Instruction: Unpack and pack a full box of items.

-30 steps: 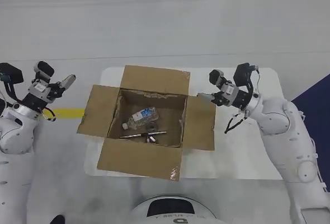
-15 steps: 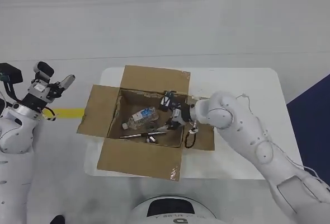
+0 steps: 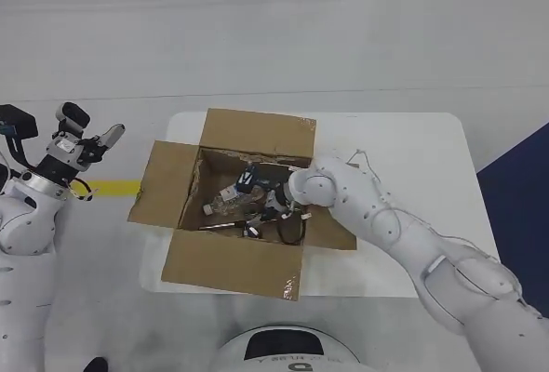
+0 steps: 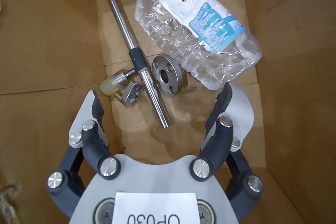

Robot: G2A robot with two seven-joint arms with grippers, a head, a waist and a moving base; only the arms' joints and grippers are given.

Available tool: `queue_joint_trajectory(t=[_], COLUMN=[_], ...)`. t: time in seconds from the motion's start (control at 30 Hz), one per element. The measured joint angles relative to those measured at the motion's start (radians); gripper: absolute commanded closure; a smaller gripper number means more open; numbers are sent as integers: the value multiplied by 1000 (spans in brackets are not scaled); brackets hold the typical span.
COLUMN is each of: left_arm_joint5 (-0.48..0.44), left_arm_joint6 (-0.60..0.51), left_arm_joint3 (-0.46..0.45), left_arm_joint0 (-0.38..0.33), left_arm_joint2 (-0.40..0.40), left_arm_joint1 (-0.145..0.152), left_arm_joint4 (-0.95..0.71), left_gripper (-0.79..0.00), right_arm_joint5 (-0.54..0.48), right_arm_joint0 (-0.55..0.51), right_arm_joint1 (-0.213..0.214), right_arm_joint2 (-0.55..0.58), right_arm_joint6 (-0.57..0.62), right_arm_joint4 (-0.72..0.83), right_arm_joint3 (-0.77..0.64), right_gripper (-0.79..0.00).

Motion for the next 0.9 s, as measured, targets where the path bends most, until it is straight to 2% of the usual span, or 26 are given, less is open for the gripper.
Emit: queue_joint_trajectory(t=[0.07, 0.13, 0.2, 0.27, 0.37, 0.43, 0.47, 0.57, 0.67, 0.77, 0.9], left_arm_joint5=[0, 0, 0, 0, 0, 0, 0, 0, 0, 0, 0], left_arm_joint6=[0, 0, 0, 0, 0, 0, 0, 0, 0, 0, 0], left_arm_joint3=[0, 0, 0, 0, 0, 0, 0, 0, 0, 0, 0], left_arm_joint0=[0, 0, 0, 0, 0, 0, 0, 0, 0, 0, 0], left_arm_joint2=[0, 0, 0, 0, 0, 0, 0, 0, 0, 0, 0], left_arm_joint1=[0, 0, 0, 0, 0, 0, 0, 0, 0, 0, 0], left_arm_joint4=[0, 0, 0, 0, 0, 0, 0, 0, 0, 0, 0], left_gripper=[-785, -785, -785, -785, -785, -785, -785, -785, -785, -785, -785], right_arm_joint5=[-7, -15, -20, -22, -37, -49, -53, -89, -172, -306, -422], right_arm_joint0=[14, 29, 43, 52, 62, 69, 72, 84, 98, 115, 127], right_arm_joint1=[-24, -51, -74, -93, -122, -140, -147, -165, -167, -151, -108], right_arm_joint2=[-21, -40, -54, -64, -78, -85, -87, -84, -67, -35, 12], right_arm_joint6=[-6, -13, -24, -33, -41, -49, -52, -72, -107, -144, -213], right_arm_joint4=[6, 13, 16, 17, 20, 25, 26, 39, 63, 95, 74], right_arm_joint3=[49, 102, 149, 186, 237, 271, 285, 330, 364, 389, 358], right_gripper=[-539, -493, -391, -366, -277, -123, 0, 0, 0, 0, 0])
